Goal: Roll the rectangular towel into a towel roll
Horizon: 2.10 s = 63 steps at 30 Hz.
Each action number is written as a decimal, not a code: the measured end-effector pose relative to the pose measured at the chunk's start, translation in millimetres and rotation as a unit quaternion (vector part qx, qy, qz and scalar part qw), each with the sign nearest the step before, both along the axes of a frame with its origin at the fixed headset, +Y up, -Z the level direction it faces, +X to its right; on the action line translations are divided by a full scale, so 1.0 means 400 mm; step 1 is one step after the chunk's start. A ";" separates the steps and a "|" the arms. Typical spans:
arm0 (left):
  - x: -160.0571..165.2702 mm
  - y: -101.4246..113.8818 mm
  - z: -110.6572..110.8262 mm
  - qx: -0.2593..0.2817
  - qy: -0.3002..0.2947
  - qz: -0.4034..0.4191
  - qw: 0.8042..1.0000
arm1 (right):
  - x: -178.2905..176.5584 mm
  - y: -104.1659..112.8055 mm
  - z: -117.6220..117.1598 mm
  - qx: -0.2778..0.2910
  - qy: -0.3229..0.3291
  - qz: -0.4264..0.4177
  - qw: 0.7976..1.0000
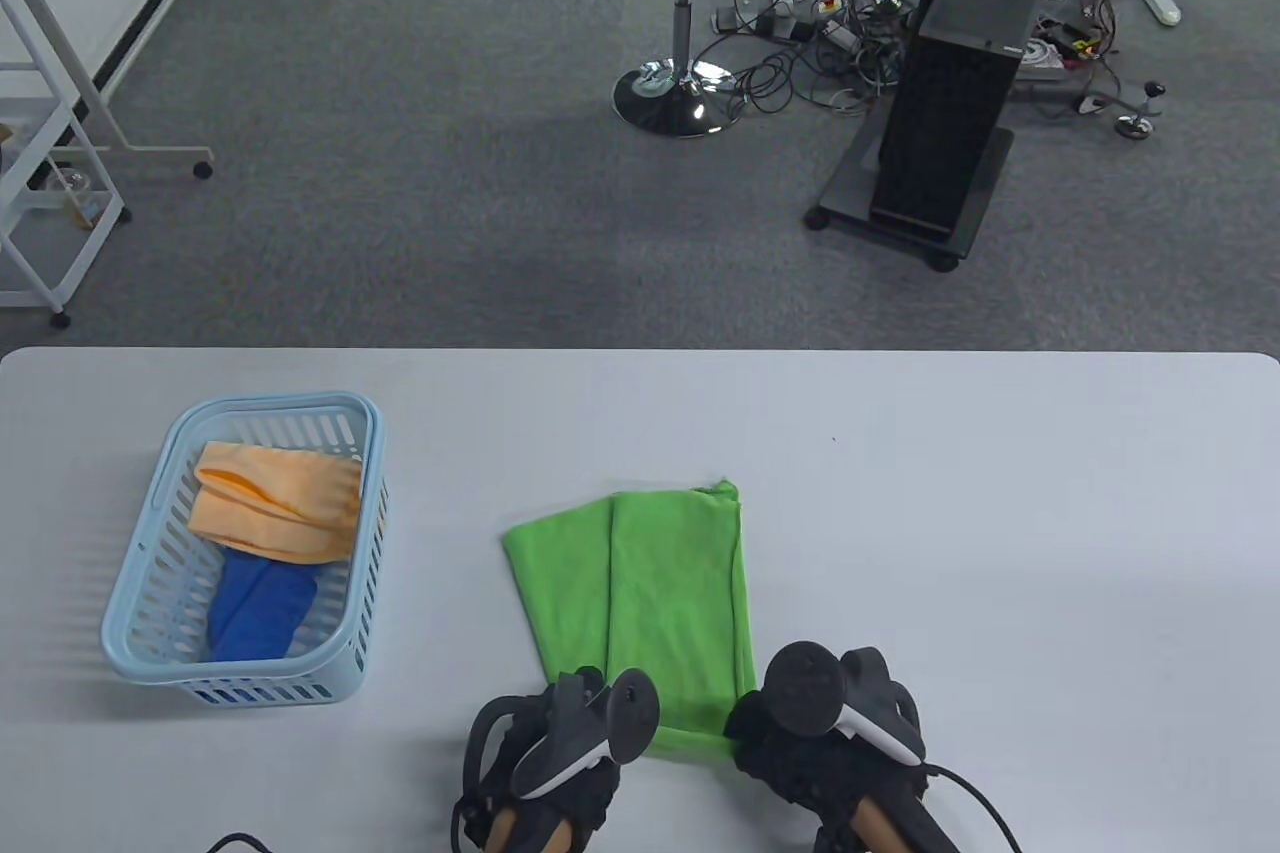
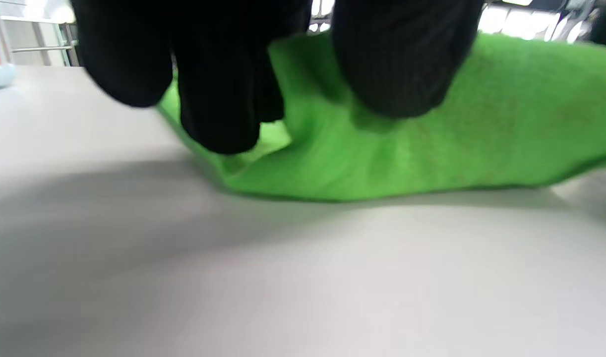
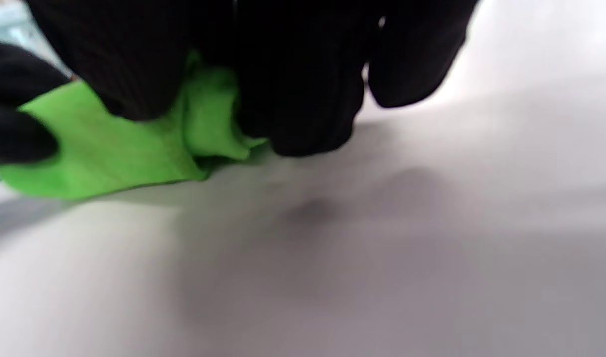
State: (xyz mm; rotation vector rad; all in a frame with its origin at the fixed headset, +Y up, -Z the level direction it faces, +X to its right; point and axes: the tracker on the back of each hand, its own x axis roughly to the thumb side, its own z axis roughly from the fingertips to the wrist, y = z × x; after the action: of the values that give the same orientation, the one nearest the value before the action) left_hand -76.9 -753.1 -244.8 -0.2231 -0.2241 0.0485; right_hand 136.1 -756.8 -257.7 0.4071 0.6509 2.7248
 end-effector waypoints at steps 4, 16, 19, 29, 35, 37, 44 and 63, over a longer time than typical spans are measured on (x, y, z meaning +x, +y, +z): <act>0.048 -0.004 -0.004 0.050 -0.043 -0.015 0.998 | 0.018 0.032 0.006 0.018 -0.005 0.044 0.999; 0.004 0.003 0.017 -0.037 -0.039 -0.002 0.999 | 0.020 -0.016 -0.011 0.065 -0.033 0.064 0.995; 0.007 -0.017 0.011 -0.070 -0.021 -0.006 0.997 | 0.013 0.010 -0.003 0.123 -0.039 0.066 0.989; 0.027 -0.034 0.000 -0.048 0.006 -0.042 0.998 | -0.047 -0.016 0.012 0.131 0.044 0.090 0.986; 0.010 0.004 0.009 -0.028 0.040 -0.070 0.996 | -0.061 -0.053 0.002 0.099 0.054 0.137 0.984; 0.011 0.030 0.020 0.015 0.027 -0.058 0.998 | -0.066 -0.056 0.002 0.097 0.053 0.148 0.983; 0.068 -0.009 0.033 -0.004 -0.064 -0.104 0.993 | -0.063 -0.054 -0.003 0.116 0.028 0.124 0.985; 0.030 -0.053 -0.002 -0.058 -0.033 -0.007 0.998 | -0.013 -0.028 -0.018 0.023 0.023 0.099 0.995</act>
State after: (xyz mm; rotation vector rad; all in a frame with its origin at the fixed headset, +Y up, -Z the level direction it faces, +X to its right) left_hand -64.9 -774.3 -245.7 -0.3418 -0.2856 0.0405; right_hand 131.0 -768.0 -265.0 0.4385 0.6731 2.9308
